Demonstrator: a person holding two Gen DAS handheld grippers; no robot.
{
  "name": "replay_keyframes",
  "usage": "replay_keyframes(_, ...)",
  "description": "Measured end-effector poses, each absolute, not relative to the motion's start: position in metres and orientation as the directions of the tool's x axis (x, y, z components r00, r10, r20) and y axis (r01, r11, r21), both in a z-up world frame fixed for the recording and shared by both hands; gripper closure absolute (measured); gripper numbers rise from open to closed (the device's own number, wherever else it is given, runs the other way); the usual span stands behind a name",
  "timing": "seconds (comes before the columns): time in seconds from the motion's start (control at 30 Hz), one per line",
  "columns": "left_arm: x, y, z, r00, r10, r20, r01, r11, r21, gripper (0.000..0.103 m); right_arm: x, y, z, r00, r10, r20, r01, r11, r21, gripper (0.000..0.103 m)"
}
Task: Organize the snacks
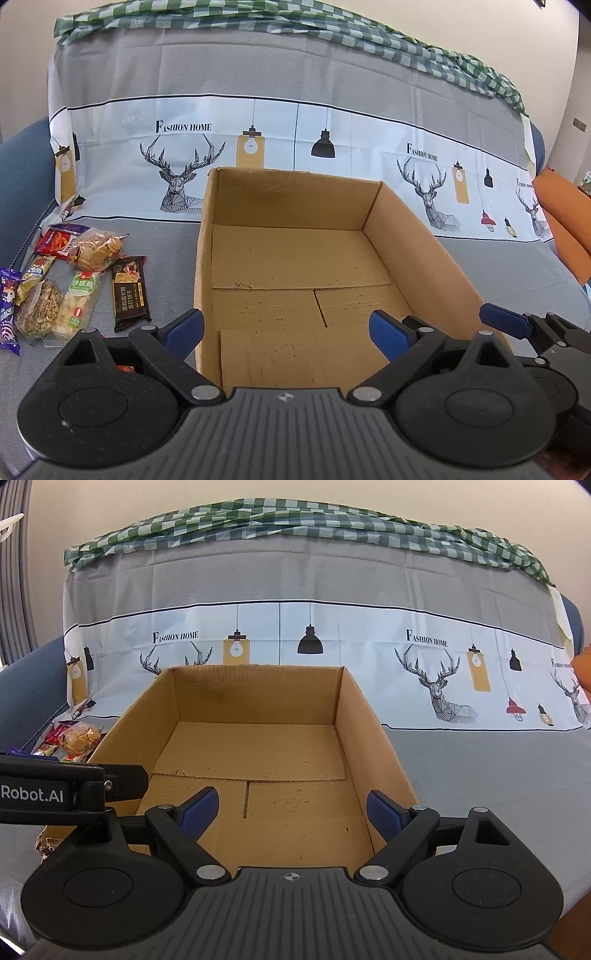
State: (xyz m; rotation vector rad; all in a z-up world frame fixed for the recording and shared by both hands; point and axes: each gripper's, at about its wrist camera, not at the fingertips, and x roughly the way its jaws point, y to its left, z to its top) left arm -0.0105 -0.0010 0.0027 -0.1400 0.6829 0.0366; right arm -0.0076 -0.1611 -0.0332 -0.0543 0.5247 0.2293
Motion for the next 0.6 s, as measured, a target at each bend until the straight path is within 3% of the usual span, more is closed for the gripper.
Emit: replay_keyframes(0.6,-0.0108,-0.0018,0.0034,0.769,-0.024,-0.639,-0.075,0.989,-0.128,0.005,-0.008,-0.1598,-0.0335,0.838,0.213,-0.503,-0.243,0.97,0.007,0.015)
